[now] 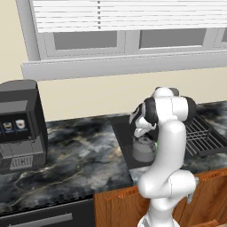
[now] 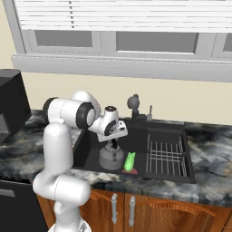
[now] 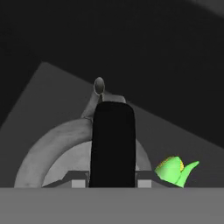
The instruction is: Pick the jar and kettle and place them in the sink. Then turn on the water.
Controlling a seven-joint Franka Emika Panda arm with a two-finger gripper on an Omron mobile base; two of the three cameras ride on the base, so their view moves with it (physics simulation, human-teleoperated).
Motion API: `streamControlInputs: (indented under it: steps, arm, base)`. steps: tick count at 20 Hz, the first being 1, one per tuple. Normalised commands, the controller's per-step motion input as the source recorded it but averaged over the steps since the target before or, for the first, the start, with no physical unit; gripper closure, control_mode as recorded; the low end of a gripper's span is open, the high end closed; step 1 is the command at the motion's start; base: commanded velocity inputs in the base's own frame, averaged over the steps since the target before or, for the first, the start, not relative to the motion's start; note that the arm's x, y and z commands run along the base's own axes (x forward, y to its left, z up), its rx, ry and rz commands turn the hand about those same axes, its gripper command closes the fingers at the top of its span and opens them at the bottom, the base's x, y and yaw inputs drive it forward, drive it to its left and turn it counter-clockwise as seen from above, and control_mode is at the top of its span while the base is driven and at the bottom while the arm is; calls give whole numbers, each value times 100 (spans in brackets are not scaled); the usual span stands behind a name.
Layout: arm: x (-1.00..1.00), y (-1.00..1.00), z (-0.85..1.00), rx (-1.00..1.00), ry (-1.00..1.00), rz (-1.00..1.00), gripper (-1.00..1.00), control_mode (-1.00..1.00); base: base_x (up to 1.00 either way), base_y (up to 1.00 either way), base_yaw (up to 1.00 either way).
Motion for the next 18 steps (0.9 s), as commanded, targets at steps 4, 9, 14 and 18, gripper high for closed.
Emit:
streamControlInputs:
  steps: [4,9,14,18]
  arm:
    - [0,7,-12,-3,-5,0,100,-100]
    - [0,26,-12,-1,-4,0,100,-100]
    - [0,36,-2,0,-4,0,100,-100]
    - [0,34,0,0,-1,0,100,-100]
  base:
    - [0,0,0]
    - [0,0,0]
    - [0,0,0]
    - [0,0,0]
